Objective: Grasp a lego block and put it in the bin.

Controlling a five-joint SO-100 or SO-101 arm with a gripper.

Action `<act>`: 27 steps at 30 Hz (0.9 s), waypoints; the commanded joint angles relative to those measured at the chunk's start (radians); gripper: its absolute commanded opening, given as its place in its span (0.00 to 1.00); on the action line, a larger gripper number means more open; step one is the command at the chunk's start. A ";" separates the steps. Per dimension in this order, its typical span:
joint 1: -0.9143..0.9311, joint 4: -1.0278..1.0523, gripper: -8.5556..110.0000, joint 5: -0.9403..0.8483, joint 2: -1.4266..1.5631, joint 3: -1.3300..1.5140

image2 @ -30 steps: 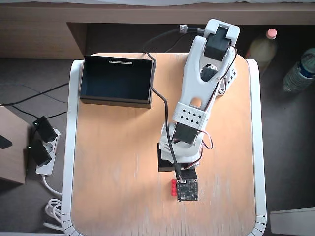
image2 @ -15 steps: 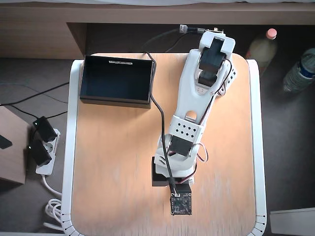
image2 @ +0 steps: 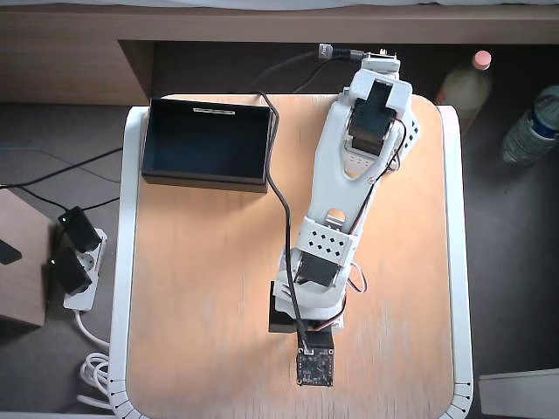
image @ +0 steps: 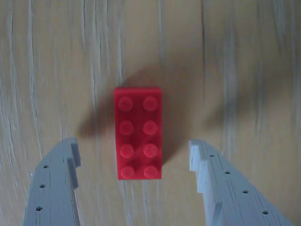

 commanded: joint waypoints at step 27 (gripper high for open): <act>0.023 -0.081 0.10 -0.006 -0.031 -0.127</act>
